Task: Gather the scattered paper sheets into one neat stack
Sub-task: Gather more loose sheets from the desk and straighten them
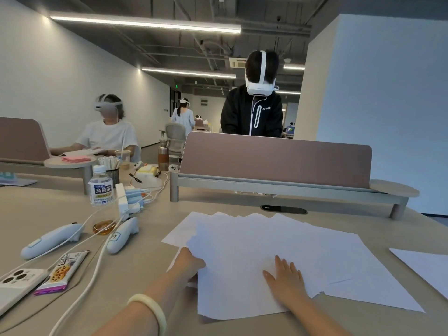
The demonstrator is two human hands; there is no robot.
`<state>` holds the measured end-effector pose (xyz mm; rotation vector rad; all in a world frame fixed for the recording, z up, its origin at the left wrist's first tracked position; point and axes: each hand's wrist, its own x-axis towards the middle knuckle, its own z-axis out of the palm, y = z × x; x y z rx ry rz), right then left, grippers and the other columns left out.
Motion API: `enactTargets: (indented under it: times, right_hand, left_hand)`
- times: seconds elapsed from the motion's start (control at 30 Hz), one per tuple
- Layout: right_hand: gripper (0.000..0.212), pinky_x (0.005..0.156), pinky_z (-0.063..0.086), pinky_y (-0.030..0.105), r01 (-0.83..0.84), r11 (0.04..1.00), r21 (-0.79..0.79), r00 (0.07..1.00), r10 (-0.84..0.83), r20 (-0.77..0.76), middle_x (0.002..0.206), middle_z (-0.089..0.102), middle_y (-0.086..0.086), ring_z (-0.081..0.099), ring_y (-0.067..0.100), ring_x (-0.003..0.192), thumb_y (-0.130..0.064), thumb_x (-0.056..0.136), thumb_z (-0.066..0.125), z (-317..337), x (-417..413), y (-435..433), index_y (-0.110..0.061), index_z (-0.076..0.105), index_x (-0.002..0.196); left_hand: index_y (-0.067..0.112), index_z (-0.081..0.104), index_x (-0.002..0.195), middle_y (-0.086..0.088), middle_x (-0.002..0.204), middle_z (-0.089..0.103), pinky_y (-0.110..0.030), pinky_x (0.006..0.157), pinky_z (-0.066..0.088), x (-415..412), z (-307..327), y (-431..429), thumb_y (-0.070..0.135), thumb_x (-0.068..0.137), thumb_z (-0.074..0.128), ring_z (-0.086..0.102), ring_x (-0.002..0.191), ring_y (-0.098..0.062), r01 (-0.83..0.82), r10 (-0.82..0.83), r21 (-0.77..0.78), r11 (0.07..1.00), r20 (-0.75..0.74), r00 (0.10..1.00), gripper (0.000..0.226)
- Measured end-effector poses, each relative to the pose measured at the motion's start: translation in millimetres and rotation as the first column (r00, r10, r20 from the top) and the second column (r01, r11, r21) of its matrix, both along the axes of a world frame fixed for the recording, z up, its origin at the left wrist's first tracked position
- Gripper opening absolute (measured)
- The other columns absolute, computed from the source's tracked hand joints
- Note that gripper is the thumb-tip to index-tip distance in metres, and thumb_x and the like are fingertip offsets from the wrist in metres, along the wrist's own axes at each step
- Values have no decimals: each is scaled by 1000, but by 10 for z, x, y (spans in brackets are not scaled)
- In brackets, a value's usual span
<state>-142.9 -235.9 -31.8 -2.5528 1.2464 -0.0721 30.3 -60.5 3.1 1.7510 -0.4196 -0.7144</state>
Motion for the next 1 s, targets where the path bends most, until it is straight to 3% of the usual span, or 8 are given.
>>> enactTargets:
  times: [0.13, 0.27, 0.4, 0.5, 0.6, 0.7, 0.8, 1.0]
  right_hand:
    - [73, 120, 7, 38, -44, 984, 174, 994, 25, 109, 159, 8, 5, 3, 25, 148, -52, 95, 33, 90, 13, 29, -23, -3, 151]
    - [77, 116, 22, 33, -111, 929, 352, 948, -8, 319, 157, 20, 1, 23, 19, 144, -47, 92, 47, 168, -78, -1, -23, 3, 151]
    - [70, 113, 25, 31, -119, 908, 403, 889, -83, 450, 155, 26, 2, 29, 18, 141, -39, 94, 50, 241, -163, -25, -18, 14, 150]
    - [62, 107, 31, 31, -95, 894, 438, 818, -181, 546, 150, 34, 4, 37, 22, 136, -33, 93, 54, 279, -194, -41, -15, 26, 145]
    - [64, 100, 34, 29, -64, 899, 433, 748, -244, 617, 143, 44, 6, 45, 24, 129, -34, 89, 60, 340, -193, -53, -13, 31, 143]
    - [76, 100, 44, 37, -146, 782, 605, 639, -393, 661, 132, 53, 11, 54, 28, 117, -38, 84, 66, 388, -126, -78, -12, 28, 144]
    - [64, 89, 54, 39, -293, 652, 699, 632, -417, 654, 120, 65, 10, 66, 27, 103, -41, 80, 70, 501, -93, -62, -9, 47, 131]
    - [29, 92, 52, 47, -212, 794, 570, 521, -401, 753, 113, 66, 14, 65, 31, 97, -9, 85, 64, 644, -28, -80, -7, 57, 114]
  left_hand:
    - [18, 56, 104, -13, 110, 63, -45, 79, 53, -132, -2, 6, 17, 56, 63, 59, 107, -37, 75, -84, -123, 990, -65, 994, 49]
    - [4, 52, 124, -17, 123, 58, -47, 90, 48, -138, -68, -30, -4, 75, 62, 54, 113, -37, 66, -79, -111, 992, -117, 990, 50]
    - [0, 52, 122, -15, 112, 56, -37, 85, 43, -205, -60, -16, 4, 53, 57, 51, 100, -29, -20, 5, -136, 990, -111, 994, 69]
    - [10, 55, 111, -8, 91, 60, -38, 81, 45, -236, -25, 54, 13, 53, 53, 58, 89, -29, -67, 44, -212, 975, -109, 993, 58]
    - [9, 53, 122, -12, 106, 64, -42, 85, 49, -202, -22, 144, 14, 56, 59, 61, 99, -31, -115, 85, -339, 934, -102, 991, 67]
    - [15, 53, 125, -12, 120, 63, -51, 92, 50, -177, 2, 213, 23, 60, 67, 62, 107, -33, -101, 75, -397, 912, -81, 994, 67]
    - [16, 56, 122, -12, 119, 66, -58, 93, 49, -177, 26, 293, 35, 57, 76, 64, 106, -34, -50, 31, -400, 915, -56, 998, 71]
    - [26, 58, 113, 5, 101, 74, -34, 76, 57, -185, 104, 329, 21, 79, 75, 71, 94, -17, 147, -147, -379, 913, 31, 989, 38]
